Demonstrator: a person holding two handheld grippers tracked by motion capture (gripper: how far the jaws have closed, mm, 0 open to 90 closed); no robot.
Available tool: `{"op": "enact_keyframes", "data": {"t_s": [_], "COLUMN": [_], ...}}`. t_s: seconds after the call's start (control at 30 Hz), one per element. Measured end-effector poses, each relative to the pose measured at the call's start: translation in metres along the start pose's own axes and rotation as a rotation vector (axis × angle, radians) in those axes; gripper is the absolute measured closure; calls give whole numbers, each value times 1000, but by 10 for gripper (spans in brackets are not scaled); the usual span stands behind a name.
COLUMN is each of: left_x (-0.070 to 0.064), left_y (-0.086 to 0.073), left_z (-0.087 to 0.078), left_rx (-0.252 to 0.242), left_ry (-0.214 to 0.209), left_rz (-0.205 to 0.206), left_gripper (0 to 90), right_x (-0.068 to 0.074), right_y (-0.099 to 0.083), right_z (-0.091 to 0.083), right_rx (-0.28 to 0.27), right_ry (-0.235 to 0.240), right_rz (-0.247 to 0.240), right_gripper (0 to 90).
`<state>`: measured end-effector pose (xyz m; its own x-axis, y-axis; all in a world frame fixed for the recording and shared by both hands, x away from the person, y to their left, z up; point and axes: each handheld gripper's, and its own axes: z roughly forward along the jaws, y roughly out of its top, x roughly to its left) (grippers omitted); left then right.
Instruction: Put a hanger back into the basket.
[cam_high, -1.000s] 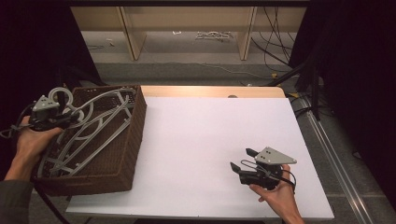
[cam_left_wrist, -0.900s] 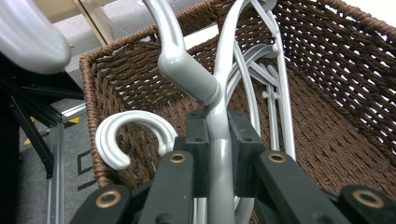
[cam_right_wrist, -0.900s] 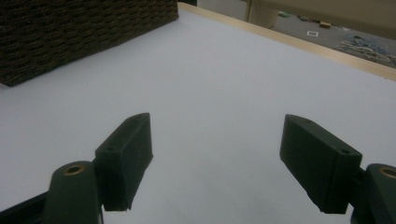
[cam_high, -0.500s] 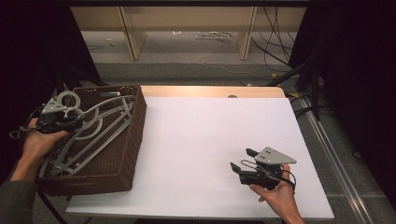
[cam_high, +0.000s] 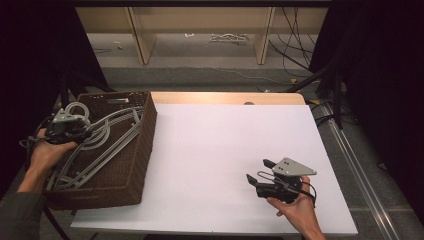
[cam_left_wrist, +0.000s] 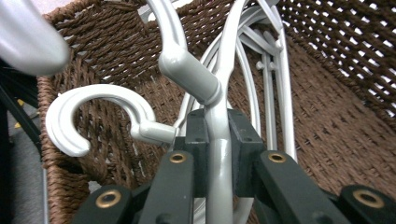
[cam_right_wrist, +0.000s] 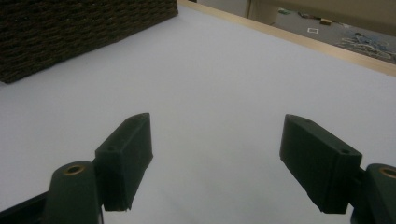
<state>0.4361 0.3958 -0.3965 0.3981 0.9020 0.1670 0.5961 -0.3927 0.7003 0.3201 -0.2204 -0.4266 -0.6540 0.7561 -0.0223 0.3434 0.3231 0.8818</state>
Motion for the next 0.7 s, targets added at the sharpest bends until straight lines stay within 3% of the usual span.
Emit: {"op": "enact_keyframes", "data": {"t_s": [0.2, 0.33, 0.7], "left_x": [7, 8, 9], "left_y": [-6, -9, -12], "left_z": [13, 18, 21], "left_rx": [35, 49, 59], "left_ry": [44, 67, 82], "left_rz": [-34, -26, -41], "left_gripper": [804, 802, 796], "right_x": [0, -1, -2], "right_y": [0, 0, 0], "right_z": [0, -1, -1], "right_rx": [-1, 4, 1], "right_ry": [-1, 3, -2], "right_rz": [-2, 0, 1], "right_gripper": [263, 263, 263]}}
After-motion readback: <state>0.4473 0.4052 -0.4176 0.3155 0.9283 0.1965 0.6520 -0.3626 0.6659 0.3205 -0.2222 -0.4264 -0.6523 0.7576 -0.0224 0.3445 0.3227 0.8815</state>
